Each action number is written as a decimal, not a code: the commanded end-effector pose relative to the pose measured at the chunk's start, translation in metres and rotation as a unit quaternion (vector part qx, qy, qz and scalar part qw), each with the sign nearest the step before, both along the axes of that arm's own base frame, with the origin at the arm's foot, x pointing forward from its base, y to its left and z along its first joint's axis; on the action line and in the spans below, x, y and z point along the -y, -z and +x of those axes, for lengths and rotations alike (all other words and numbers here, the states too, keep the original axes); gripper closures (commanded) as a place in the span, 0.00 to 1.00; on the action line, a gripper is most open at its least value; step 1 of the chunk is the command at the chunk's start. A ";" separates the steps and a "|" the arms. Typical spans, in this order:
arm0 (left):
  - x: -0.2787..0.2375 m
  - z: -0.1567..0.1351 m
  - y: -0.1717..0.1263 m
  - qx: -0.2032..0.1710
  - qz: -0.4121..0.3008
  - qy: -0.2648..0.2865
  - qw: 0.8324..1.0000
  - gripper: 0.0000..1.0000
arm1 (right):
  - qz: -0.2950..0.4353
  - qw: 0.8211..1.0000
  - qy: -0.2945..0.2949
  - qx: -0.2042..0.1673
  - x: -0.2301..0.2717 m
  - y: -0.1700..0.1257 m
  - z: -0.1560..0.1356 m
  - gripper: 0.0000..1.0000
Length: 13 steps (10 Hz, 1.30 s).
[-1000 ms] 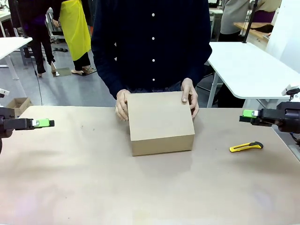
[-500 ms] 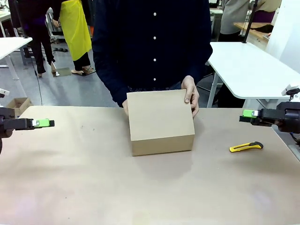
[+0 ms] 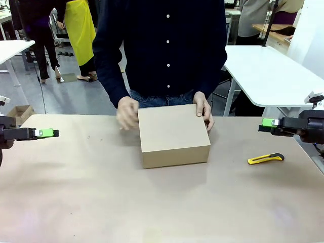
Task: Pack the items into the box.
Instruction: Close the Mailer Box.
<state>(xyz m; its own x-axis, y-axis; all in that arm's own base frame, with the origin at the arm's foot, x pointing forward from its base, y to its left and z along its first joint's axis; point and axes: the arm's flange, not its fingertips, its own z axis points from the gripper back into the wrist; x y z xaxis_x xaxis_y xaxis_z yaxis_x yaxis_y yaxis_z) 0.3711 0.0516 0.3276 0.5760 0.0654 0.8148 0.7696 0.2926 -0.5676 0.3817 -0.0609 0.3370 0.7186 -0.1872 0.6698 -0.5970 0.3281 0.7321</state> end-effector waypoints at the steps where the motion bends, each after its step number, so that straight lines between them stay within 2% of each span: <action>1: -0.001 -0.001 -0.001 0.010 0.003 -0.003 1.000 0.04 | -0.002 1.000 -0.005 0.004 -0.001 -0.004 0.000 0.00; 13: -0.001 -0.001 -0.001 0.010 0.003 -0.003 1.000 0.04 | -0.002 1.000 -0.005 0.004 -0.001 -0.004 0.000 0.00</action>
<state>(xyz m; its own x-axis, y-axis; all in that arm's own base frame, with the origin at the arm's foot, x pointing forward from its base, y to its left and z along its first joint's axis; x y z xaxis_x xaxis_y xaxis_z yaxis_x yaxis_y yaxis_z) 0.3711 0.0516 0.3276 0.5760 0.0654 0.8148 0.7696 0.2926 -0.5675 0.3817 -0.0609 0.3370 0.7186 -0.1872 0.6698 -0.5970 0.3281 0.7321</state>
